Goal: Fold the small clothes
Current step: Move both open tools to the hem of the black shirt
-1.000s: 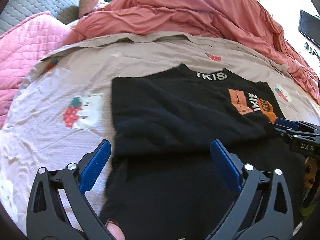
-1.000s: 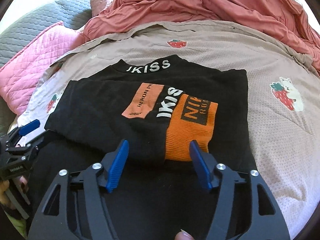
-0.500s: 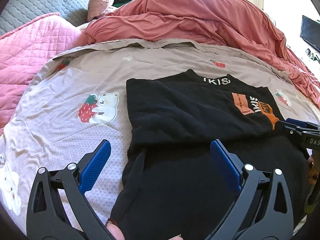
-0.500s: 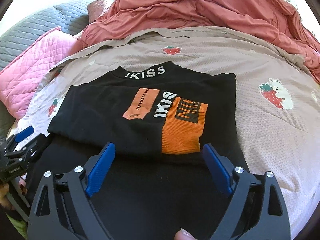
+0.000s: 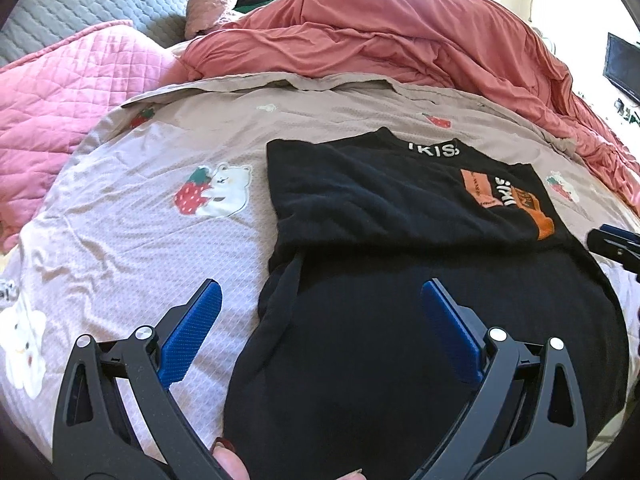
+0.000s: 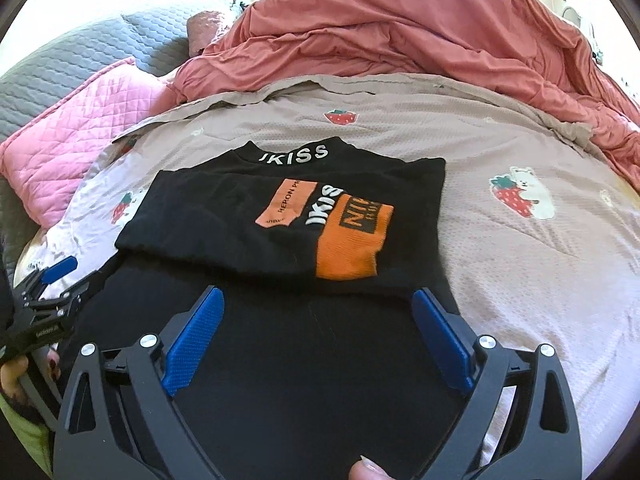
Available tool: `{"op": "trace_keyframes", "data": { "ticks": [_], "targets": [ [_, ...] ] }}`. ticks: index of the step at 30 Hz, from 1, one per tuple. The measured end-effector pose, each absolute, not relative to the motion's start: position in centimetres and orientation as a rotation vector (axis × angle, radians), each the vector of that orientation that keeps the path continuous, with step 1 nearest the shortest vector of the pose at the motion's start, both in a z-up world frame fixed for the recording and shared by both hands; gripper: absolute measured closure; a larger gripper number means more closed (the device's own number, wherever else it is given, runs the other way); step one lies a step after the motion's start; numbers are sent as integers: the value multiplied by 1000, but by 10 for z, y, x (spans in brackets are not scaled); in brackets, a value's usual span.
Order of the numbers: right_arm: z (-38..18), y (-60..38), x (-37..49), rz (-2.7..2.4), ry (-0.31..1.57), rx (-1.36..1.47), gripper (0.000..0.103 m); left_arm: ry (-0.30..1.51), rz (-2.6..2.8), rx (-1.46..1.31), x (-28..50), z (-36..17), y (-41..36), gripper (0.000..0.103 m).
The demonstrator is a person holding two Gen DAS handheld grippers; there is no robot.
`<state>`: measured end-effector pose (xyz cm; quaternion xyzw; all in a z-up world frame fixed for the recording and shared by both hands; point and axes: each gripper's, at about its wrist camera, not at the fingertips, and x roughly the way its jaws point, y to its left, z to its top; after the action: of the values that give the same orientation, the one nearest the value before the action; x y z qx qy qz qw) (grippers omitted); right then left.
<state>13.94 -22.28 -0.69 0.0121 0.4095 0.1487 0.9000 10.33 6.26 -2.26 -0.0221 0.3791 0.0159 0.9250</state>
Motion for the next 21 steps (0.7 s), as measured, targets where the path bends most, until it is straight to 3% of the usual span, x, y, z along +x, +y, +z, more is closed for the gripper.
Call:
{"op": "trace_keyframes", "data": {
  "ticks": [21],
  "targets": [
    [-29,-280,62,255,950,15,9,846,132,-50,20,-3,101,10]
  ]
}}
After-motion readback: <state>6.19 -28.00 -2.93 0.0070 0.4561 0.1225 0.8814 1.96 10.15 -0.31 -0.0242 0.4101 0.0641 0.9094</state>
